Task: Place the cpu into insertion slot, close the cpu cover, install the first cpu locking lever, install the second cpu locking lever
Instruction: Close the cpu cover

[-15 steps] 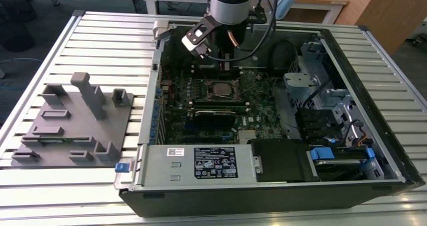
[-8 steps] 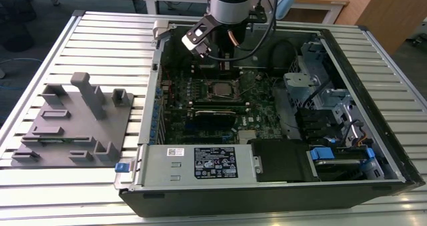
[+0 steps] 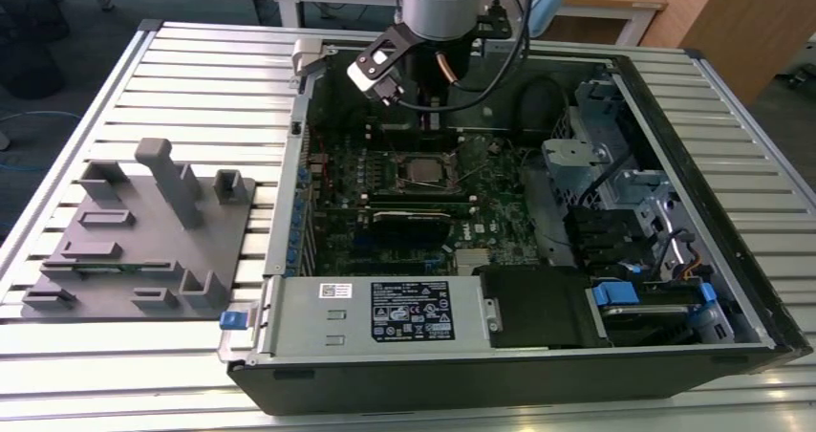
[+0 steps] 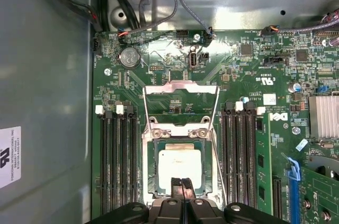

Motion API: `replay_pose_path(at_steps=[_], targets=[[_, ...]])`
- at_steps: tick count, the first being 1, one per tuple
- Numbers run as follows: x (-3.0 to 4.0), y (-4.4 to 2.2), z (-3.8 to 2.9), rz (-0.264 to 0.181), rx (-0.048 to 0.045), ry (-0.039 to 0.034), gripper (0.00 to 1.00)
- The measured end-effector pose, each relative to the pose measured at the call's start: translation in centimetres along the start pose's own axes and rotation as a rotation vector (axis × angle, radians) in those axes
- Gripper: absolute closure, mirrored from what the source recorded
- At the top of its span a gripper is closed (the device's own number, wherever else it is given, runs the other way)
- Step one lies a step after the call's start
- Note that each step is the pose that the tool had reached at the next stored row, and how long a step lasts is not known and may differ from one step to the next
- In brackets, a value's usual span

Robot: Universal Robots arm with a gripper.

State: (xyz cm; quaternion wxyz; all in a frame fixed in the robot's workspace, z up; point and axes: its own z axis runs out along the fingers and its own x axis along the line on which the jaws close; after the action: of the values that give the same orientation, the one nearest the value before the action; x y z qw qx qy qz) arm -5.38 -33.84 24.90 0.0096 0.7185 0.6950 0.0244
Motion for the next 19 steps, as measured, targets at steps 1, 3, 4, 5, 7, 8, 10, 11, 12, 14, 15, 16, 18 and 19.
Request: replay_pose_path(at_steps=[1,3,4,5,7,8,10,11,12,14,15,16,18,19], targets=[[0.00,0.00,0.00,0.000,-0.0001,0.0002,0.90],[0.00,0.00,-0.01,0.000,-0.0001,0.0002,0.90],[0.00,0.00,-0.02,0.000,0.0000,-0.0001,0.90],[0.00,0.00,-0.02,0.000,0.0000,0.0000,0.90],[0.00,0.00,-0.03,0.000,0.0000,-0.0001,0.90],[0.00,0.00,-0.07,0.000,0.0003,-0.0005,0.90],[0.00,0.00,-0.10,0.000,0.0000,0.0000,0.90],[0.00,0.01,-0.20,0.000,0.0000,-0.0001,0.90],[0.01,0.01,-0.28,0.000,0.0000,-0.0001,0.90],[0.01,0.01,-0.28,0.000,0.0000,-0.0001,0.90],[0.00,0.01,-0.29,0.000,0.0002,0.0005,0.90],[0.00,0.01,-0.29,0.000,0.0002,0.0008,0.90],[0.01,0.01,-0.29,0.000,0.0002,0.0024,0.90],[0.01,0.02,-0.28,0.000,0.0001,0.0030,0.90]])
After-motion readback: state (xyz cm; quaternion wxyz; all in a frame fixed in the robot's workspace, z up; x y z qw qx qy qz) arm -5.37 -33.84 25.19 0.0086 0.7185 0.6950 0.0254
